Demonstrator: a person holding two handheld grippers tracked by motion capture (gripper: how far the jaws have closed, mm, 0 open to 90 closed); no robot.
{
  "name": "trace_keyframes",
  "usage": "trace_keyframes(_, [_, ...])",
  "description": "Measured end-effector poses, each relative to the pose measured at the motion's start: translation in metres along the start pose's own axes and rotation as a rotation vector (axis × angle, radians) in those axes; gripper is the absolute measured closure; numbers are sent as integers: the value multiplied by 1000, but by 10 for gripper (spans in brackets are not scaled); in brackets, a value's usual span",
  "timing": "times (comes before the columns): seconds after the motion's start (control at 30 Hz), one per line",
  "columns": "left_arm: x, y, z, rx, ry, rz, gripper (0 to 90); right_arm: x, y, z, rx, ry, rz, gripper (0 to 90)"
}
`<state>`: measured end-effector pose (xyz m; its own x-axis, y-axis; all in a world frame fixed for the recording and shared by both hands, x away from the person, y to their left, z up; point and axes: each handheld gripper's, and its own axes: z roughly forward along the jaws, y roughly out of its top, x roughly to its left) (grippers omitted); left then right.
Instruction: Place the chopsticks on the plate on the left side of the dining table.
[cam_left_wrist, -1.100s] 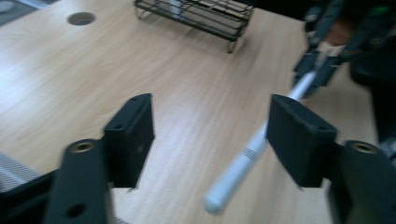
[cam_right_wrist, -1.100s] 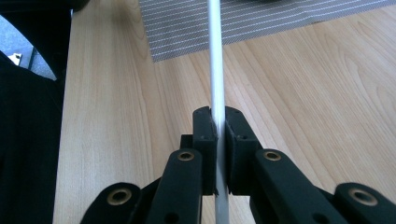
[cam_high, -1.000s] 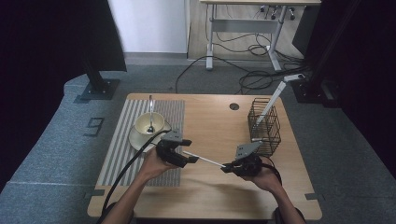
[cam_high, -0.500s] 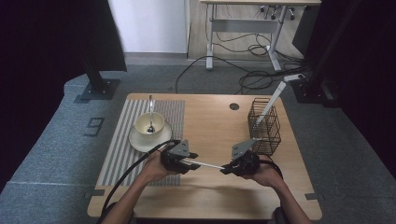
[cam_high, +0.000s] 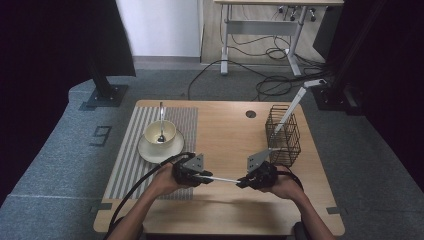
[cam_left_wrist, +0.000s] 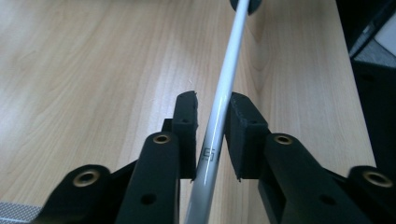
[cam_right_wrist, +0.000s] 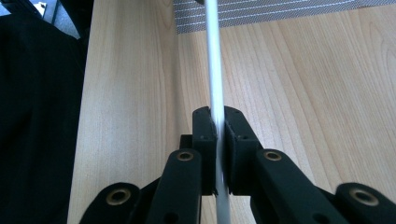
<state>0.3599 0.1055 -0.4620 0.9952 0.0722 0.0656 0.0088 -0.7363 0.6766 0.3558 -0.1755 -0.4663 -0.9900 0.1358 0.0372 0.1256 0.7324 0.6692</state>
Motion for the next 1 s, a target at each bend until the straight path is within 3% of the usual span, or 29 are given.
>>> trace_keyframes(0.1, [0, -1, 0, -3, -51, 8, 804, -1, 0, 0, -6, -11, 4, 814])
trace_keyframes(0.2, [-2, 0, 1, 2, -62, 12, 830, -4, -2, -2, -22, -14, 9, 788])
trace_keyframes(0.3, [-2, -2, 0, 2, -58, 0, 832, -4, -2, -3, -48, -26, 15, 684])
trace_keyframes(0.63, [0, -9, 0, -11, 17, -67, 834, -6, -6, -4, -89, -151, 83, 431])
trace_keyframes(0.77, [1, -16, -1, -31, 59, -114, 835, -8, -9, -5, -114, -195, 128, 381])
trace_keyframes(1.0, [3, -29, -7, -88, 126, -193, 835, -8, -12, -7, -135, -248, 156, 361])
